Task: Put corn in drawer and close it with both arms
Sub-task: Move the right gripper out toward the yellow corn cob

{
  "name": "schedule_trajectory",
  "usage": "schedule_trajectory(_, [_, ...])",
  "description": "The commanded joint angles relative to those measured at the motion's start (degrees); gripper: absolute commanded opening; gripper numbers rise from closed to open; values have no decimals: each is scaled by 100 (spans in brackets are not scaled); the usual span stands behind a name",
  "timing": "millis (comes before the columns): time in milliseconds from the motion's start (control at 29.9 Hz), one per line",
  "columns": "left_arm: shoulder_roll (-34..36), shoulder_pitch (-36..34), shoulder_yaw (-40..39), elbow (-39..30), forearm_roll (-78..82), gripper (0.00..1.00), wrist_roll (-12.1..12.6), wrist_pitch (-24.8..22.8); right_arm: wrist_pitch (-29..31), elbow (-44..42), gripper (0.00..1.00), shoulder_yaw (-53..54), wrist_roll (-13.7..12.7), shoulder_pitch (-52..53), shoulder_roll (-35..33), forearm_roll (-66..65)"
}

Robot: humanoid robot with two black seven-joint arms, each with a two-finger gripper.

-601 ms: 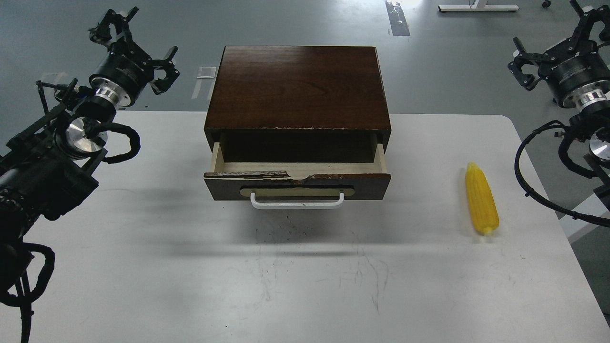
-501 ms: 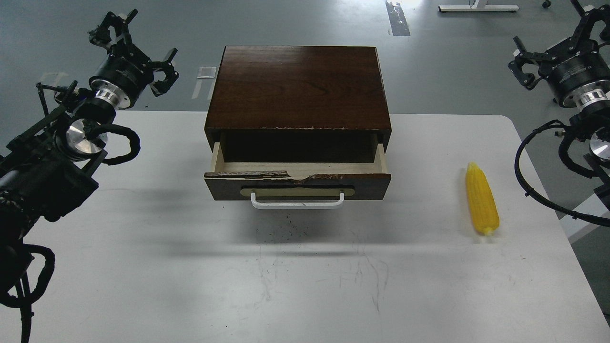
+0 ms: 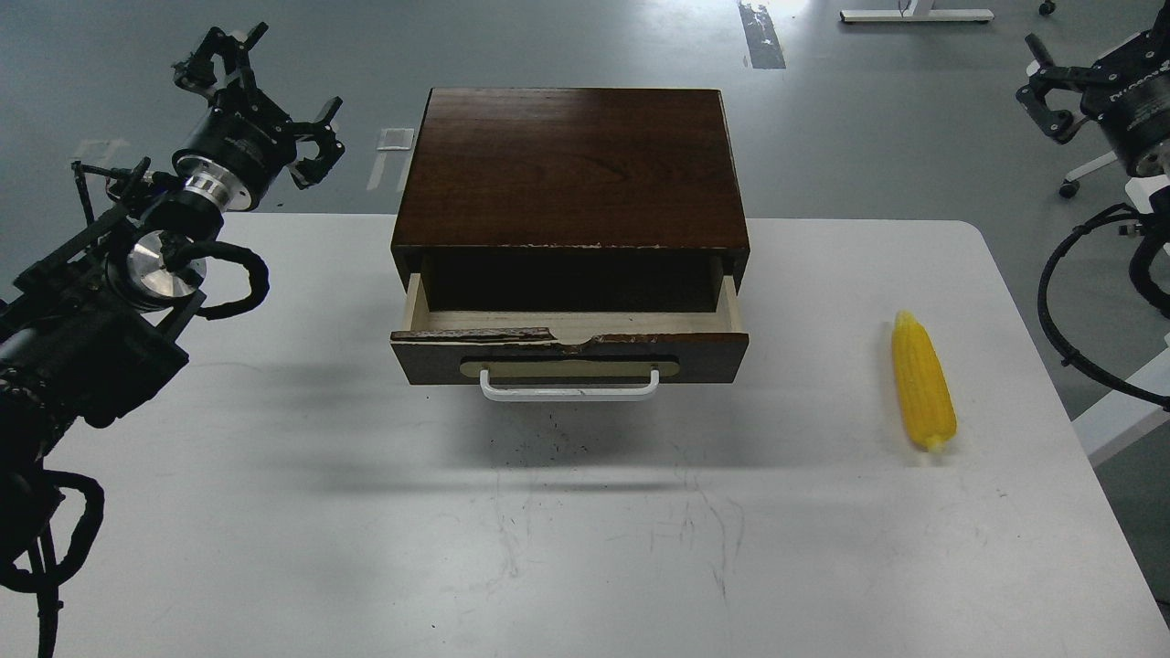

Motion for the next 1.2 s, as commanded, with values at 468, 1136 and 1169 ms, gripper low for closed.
schedule_trajectory(468, [-22,-166,-81,84,27,98,151,0,0,744,100,-3549,-97,3069,-754,-4550])
schedule_trajectory(1136, [224,-175,-55,23,62,98,160,0,-198,1359,91,-5370,-826,2377,-534,-6529])
schedule_trajectory(1169, [250,-166,-46,14,62,98,169,0,-294,1463,87,-5370,-835,2185,-516,-6634])
